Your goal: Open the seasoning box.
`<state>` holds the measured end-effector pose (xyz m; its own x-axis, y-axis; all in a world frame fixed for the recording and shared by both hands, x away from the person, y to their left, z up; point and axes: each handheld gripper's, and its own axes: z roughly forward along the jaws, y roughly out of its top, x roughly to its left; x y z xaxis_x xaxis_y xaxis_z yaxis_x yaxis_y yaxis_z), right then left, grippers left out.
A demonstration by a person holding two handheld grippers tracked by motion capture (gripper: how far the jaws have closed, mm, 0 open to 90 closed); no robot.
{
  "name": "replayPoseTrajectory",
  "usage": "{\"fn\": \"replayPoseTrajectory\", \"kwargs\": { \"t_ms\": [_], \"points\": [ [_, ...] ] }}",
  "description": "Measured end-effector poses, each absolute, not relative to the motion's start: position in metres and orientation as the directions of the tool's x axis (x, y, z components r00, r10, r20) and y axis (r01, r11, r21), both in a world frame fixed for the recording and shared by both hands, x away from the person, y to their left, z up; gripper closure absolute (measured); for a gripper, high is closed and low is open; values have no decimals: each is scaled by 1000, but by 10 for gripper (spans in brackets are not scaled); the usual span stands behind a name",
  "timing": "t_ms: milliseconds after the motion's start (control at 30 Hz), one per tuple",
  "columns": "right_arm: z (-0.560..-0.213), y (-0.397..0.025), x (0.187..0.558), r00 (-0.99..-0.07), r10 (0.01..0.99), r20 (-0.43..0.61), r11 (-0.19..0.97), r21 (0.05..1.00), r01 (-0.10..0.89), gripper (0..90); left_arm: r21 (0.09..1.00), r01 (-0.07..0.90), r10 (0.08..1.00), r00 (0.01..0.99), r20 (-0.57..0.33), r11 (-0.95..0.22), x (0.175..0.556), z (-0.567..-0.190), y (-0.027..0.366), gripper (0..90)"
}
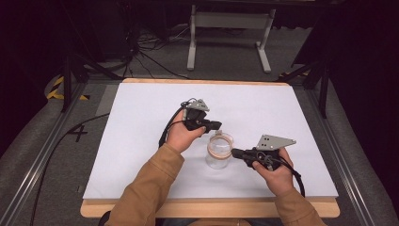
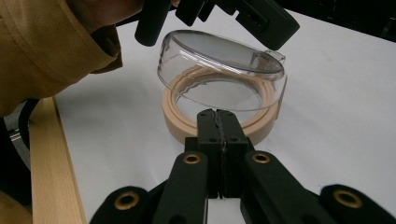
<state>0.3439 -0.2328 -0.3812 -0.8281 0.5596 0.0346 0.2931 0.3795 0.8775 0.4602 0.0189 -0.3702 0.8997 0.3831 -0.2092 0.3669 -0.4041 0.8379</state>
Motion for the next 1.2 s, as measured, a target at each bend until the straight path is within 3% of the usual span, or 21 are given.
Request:
{"fn": "replayPoseTrajectory", "kwargs": {
  "t_ms": [1200],
  "points": [
    [-357, -226, 373, -847, 531, 20, 313, 924, 219, 900, 854, 396, 522, 834, -181, -336, 419, -351, 102, 879]
  ]
}}
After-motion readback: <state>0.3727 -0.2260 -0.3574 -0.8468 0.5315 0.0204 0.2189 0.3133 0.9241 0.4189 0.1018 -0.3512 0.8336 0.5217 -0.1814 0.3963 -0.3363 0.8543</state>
